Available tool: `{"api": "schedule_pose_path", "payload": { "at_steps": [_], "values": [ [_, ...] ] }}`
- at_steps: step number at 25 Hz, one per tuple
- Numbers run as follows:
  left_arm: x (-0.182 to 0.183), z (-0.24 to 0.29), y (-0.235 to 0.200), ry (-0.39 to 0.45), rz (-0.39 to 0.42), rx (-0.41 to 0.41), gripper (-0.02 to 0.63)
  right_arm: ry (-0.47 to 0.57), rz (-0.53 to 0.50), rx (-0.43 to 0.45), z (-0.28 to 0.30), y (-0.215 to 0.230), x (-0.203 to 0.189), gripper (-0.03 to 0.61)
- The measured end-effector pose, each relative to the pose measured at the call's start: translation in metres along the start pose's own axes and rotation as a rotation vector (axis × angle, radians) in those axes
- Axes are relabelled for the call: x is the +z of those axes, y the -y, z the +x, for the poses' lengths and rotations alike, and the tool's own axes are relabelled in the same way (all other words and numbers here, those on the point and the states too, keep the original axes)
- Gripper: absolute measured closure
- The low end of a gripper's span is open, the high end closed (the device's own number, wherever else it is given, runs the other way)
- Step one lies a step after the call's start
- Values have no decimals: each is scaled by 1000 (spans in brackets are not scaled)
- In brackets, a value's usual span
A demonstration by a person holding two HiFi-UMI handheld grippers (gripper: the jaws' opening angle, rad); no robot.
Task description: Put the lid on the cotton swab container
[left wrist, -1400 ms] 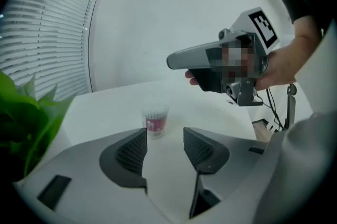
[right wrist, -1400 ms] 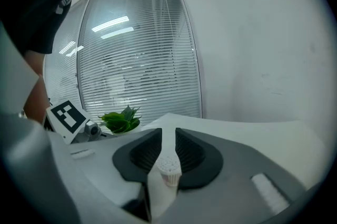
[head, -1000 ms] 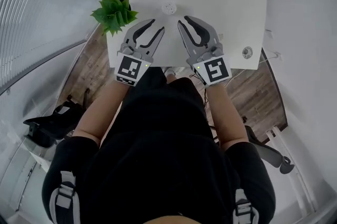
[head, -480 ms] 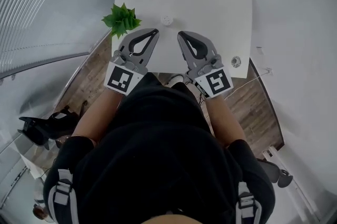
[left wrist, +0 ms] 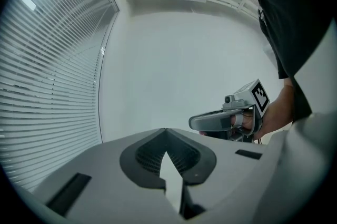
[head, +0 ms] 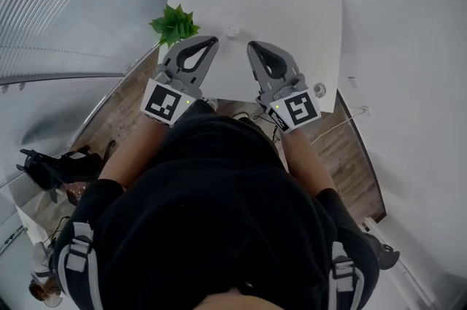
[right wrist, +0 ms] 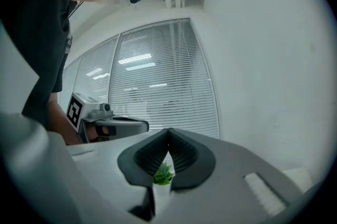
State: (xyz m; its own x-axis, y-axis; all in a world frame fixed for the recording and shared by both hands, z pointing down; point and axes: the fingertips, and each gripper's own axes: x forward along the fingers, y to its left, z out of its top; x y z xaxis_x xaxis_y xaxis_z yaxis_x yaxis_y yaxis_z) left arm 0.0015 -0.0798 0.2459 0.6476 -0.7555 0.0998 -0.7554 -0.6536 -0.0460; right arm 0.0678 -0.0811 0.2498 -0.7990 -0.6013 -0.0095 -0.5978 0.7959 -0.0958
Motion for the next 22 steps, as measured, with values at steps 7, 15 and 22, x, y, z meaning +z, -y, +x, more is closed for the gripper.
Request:
{"api": "schedule_pose_path", "payload": {
  "at_steps": [7,15,22],
  "values": [
    [15,0,2,30,14,-7,604,8,-20,4,0,-7,14,568],
    [18,-1,1,37,16,-9,604,2,-27,-1,2,-9,17,568],
    [18,-4,-3,33,-9,-4,603,-5,-33,2,5,-12,17,568]
  ]
}}
